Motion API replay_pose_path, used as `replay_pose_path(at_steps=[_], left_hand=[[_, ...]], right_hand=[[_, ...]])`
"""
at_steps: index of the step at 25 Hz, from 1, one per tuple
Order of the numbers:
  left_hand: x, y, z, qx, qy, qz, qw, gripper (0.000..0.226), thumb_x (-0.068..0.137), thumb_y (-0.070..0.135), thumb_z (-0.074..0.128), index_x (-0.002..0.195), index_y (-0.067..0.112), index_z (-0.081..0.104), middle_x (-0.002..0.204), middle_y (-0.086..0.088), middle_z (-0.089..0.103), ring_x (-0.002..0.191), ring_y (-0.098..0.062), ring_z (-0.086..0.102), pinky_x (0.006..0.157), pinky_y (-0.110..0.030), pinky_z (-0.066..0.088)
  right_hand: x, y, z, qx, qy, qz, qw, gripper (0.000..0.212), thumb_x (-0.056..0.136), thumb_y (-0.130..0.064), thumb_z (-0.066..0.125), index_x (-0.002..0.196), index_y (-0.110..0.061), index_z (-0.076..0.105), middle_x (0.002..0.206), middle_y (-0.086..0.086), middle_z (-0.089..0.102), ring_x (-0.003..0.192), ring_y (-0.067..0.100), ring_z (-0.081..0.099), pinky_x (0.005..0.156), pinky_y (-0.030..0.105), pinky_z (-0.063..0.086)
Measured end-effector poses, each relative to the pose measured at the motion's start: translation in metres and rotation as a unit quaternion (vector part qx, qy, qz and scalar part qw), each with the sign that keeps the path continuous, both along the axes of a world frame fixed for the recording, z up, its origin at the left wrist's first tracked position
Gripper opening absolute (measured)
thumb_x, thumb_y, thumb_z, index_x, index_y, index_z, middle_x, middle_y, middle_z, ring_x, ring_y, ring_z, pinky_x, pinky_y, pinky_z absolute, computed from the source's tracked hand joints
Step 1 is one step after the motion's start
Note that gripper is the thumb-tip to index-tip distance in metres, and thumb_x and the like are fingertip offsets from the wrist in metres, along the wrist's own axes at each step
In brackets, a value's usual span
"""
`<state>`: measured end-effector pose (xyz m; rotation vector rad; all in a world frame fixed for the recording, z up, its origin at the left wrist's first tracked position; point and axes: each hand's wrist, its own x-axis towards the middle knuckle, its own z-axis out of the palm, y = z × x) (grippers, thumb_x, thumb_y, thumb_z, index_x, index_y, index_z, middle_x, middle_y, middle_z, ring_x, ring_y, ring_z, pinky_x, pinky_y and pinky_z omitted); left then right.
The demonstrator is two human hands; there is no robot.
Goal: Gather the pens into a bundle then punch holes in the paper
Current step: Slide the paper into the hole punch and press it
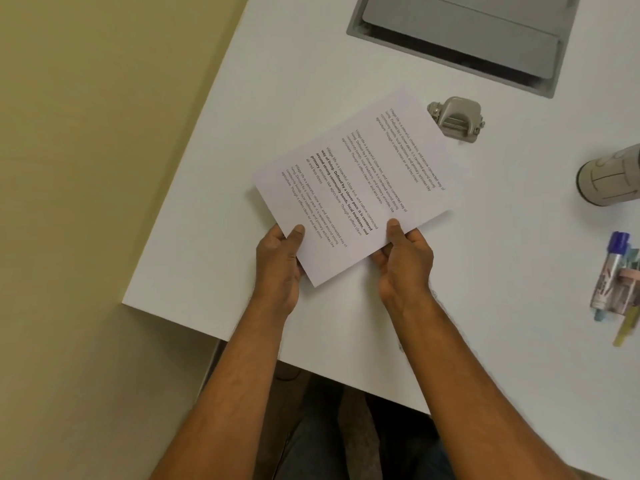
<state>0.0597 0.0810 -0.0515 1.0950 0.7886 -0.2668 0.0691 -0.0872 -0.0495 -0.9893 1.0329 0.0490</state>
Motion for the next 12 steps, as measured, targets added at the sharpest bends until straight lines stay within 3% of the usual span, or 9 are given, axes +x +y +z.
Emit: replay_pose_path(at_steps=[4, 12], left_hand=[[0.005, -0.008, -0.002, 0.038, 0.005, -0.035, 0.999, 0.021, 0.104, 0.009, 0.058, 0.112, 0.024, 0.071, 0.106, 0.008, 0.08, 0.094, -0.011, 0.076, 0.083, -0.034, 0.063], [0.014, -0.028, -0.002, 0.052, -0.008, -0.135, 0.989, 0.023, 0.104, 0.01, 0.057, 0.11, 0.026, 0.072, 0.106, 0.007, 0.081, 0.093, -0.012, 0.078, 0.073, -0.027, 0.063]], right_hand=[[-0.017, -0.014, 0.004, 0.031, -0.013, -0.02, 0.999, 0.011, 0.1, -0.01, 0.065, 0.109, -0.013, 0.072, 0.104, 0.004, 0.081, 0.097, 0.022, 0.078, 0.075, 0.036, 0.065], [-0.045, -0.058, 0.015, 0.079, -0.046, -0.066, 0.994, 0.029, 0.1, -0.006, 0.064, 0.125, -0.02, 0.068, 0.12, 0.006, 0.077, 0.108, 0.027, 0.076, 0.084, 0.048, 0.064]])
